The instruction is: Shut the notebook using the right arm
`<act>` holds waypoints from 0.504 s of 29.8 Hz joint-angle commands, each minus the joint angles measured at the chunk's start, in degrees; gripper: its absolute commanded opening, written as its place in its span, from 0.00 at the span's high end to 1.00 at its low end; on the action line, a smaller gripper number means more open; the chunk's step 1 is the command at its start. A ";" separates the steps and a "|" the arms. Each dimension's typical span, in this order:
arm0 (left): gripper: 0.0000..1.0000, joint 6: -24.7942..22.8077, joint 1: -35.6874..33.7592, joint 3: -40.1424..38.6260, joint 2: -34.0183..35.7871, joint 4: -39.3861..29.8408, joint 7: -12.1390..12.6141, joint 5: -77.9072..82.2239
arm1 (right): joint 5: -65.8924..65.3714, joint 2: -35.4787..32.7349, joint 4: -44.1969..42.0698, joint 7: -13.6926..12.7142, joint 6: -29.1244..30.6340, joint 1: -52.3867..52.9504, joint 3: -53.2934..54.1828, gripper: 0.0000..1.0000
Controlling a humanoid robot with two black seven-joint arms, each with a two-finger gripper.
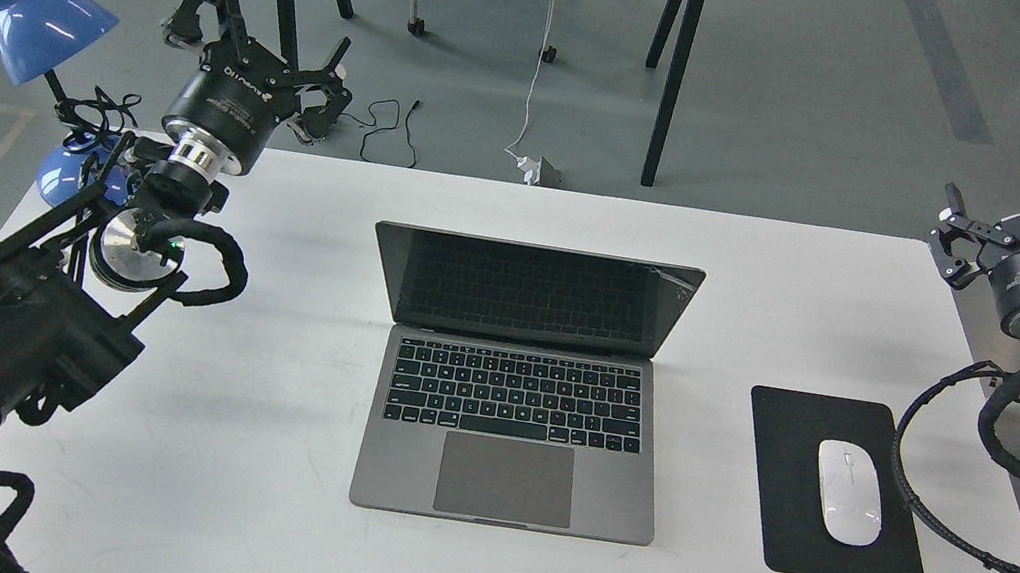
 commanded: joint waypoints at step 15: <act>0.00 -0.29 0.15 -0.09 -0.01 0.09 -0.09 -0.23 | -0.21 0.68 -0.04 0.09 -0.30 9.05 -10.31 0.00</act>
